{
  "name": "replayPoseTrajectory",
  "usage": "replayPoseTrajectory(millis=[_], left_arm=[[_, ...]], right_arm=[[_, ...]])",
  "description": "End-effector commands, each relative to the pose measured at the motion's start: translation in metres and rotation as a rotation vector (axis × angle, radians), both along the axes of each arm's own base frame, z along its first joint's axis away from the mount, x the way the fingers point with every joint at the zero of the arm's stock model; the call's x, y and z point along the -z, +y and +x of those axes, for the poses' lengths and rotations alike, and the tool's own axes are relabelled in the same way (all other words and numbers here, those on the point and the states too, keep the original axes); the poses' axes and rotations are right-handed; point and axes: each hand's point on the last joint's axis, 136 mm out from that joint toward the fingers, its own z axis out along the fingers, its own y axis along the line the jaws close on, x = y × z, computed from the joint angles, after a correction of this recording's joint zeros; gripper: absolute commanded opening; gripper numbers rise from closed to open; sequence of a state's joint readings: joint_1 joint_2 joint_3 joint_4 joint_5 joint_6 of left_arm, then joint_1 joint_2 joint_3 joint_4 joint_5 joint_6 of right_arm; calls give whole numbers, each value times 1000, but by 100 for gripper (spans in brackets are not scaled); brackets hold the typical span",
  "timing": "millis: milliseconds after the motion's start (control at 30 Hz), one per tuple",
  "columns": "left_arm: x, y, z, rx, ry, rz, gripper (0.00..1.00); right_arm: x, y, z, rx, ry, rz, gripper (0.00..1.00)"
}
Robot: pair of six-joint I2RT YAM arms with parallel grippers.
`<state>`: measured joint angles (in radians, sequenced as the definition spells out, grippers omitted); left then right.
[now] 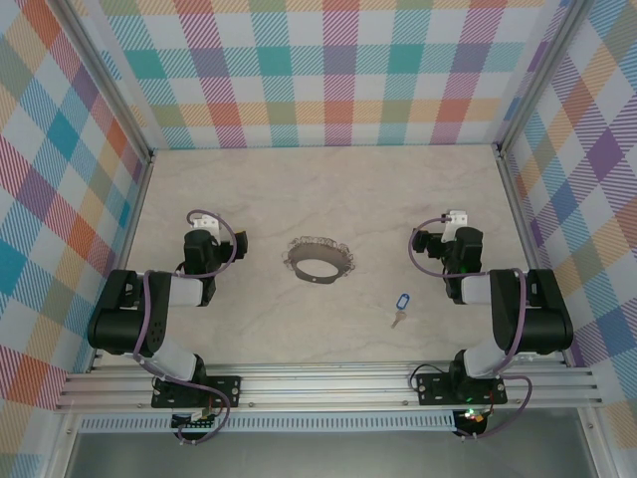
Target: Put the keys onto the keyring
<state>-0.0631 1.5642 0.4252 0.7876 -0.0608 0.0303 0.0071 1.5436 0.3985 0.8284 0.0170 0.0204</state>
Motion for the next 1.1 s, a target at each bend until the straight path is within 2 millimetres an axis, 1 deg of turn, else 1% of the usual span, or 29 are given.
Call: replayPoseTrajectory(millis=[0, 800, 867, 933, 1067], left_arm=[[-2, 2, 1, -2, -11, -2, 100], [-2, 1, 2, 4, -4, -9, 100], [-3, -2, 3, 26, -2, -15, 100], [-11, -3, 5, 30, 13, -14, 100], [-28, -7, 9, 56, 68, -13, 100]], right_arm=[[-9, 6, 4, -27, -27, -5, 100], [-9, 4, 3, -38, -24, 16, 100], [-15, -4, 2, 17, -34, 21, 100], [-28, -6, -1, 28, -42, 17, 100], [-49, -11, -6, 60, -23, 18, 100]])
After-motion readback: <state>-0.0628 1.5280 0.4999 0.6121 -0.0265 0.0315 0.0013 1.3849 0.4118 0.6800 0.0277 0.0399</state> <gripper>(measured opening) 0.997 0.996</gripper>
